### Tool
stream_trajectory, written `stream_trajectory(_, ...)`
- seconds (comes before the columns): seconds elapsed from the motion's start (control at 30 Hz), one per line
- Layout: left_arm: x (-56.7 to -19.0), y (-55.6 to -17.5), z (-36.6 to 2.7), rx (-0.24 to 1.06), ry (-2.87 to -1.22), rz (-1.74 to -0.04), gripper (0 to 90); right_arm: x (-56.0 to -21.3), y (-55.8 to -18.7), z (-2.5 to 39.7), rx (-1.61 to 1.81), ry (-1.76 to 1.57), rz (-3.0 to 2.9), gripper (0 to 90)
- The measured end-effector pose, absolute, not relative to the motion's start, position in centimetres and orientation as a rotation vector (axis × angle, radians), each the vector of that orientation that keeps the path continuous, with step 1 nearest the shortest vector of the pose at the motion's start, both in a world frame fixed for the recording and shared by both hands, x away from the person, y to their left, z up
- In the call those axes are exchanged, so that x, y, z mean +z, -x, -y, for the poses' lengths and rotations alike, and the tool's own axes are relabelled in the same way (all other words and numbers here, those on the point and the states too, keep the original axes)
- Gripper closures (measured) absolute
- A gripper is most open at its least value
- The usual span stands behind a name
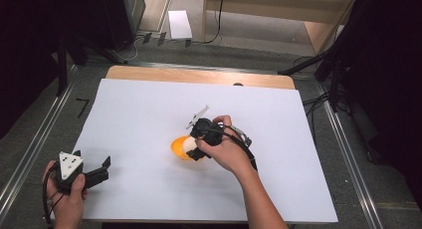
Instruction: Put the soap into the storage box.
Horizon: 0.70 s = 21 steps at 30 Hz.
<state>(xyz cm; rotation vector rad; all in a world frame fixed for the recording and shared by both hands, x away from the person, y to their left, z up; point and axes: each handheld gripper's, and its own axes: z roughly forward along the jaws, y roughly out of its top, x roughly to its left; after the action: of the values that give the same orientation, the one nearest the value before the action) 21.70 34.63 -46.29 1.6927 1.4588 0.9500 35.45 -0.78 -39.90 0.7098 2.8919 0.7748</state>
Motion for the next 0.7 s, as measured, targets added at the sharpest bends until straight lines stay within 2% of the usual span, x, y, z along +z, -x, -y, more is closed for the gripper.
stream_trajectory(0.4,-46.3,-21.7,-34.6,0.948,-1.690,-1.461,7.3,-39.4,-35.4,3.3,0.832,-0.787,-2.834,15.0)
stream_trajectory(0.7,-46.3,-21.7,-34.6,0.950,-1.693,-1.459,7.3,-39.5,-35.4,5.2,0.839,-0.849,-2.812,13.8)
